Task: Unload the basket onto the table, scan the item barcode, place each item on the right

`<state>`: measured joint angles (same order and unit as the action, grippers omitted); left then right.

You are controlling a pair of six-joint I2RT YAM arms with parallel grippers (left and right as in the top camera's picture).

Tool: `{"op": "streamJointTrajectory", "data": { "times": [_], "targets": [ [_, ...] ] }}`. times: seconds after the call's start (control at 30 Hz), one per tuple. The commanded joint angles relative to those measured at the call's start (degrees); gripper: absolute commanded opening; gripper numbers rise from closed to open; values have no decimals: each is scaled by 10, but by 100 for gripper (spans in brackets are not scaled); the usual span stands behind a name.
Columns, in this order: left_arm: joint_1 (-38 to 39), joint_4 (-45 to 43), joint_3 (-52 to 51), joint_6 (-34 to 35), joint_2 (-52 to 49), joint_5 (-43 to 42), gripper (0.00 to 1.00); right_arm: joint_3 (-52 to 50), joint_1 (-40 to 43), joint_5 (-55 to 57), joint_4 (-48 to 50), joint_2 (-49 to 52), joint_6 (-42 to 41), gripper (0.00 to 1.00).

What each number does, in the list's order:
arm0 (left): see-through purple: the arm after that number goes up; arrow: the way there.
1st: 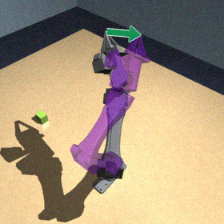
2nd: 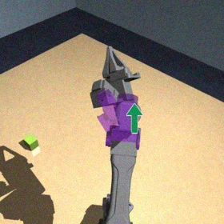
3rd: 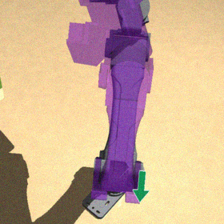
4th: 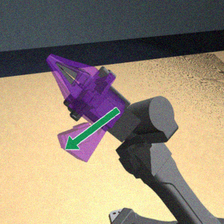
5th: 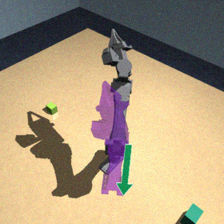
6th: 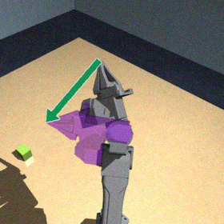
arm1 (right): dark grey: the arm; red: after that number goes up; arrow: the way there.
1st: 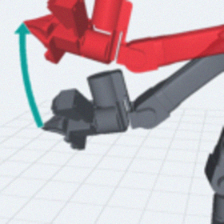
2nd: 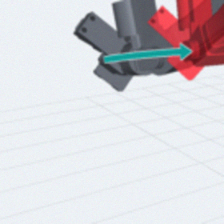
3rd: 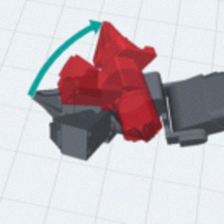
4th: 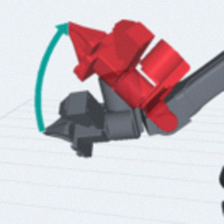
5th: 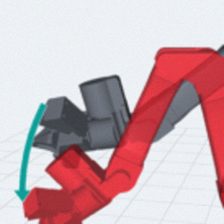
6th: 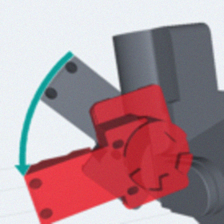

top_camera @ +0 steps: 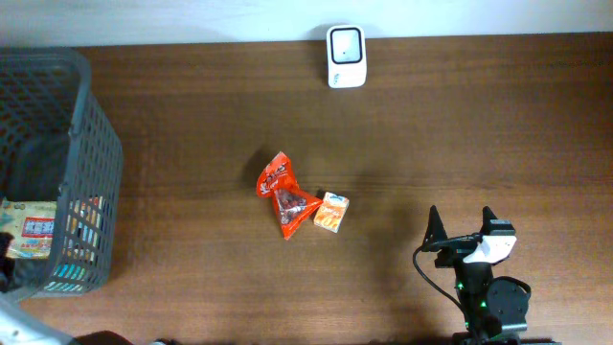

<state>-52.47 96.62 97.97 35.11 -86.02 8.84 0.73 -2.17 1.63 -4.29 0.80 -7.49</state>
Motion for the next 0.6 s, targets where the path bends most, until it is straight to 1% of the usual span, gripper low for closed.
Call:
{"op": "streamJointTrajectory", "data": {
  "times": [0.0, 0.1, 0.17, 0.23, 0.27, 0.3, 0.33, 0.37, 0.4, 0.43, 0.47, 0.5, 0.57],
  "targets": [
    [-27, 1, -49, 58, 41, 37, 0, -4, 3, 5, -2, -3, 2, 98],
    [-46, 1, -57, 61, 42, 30, 0, -4, 3, 5, -2, -3, 2, 98],
    [-46, -23, -57, 79, 43, 21, 0, -4, 3, 5, -2, -3, 2, 98],
    [-46, -81, -57, 76, 43, -43, 0, -4, 3, 5, -2, -3, 2, 98],
    [-46, -117, -57, 57, 43, -77, 0, -4, 3, 5, -2, -3, 2, 98],
    [-45, -181, -57, 3, 43, -132, 0, -4, 3, 5, -2, -3, 2, 98],
    [-40, -226, -57, -23, 42, -162, 2, -4, 3, 5, -2, -3, 2, 98],
    [-16, -275, -57, -27, 39, -164, 19, -4, 3, 5, -2, -3, 2, 98],
    [1, -296, -57, -27, 33, -163, 31, -4, 3, 5, -2, -3, 2, 98],
    [33, -330, -57, -27, 20, -153, 56, -4, 3, 5, -2, -3, 2, 98],
    [61, -355, -57, -27, 3, -134, 100, -4, 3, 5, -2, -3, 2, 98],
    [93, -374, -57, -27, -25, -94, 99, -4, 3, 5, -2, -3, 2, 98],
    [124, -381, -57, -27, -73, -8, 99, -4, 3, 5, -2, -3, 2, 99]
  ]
}}
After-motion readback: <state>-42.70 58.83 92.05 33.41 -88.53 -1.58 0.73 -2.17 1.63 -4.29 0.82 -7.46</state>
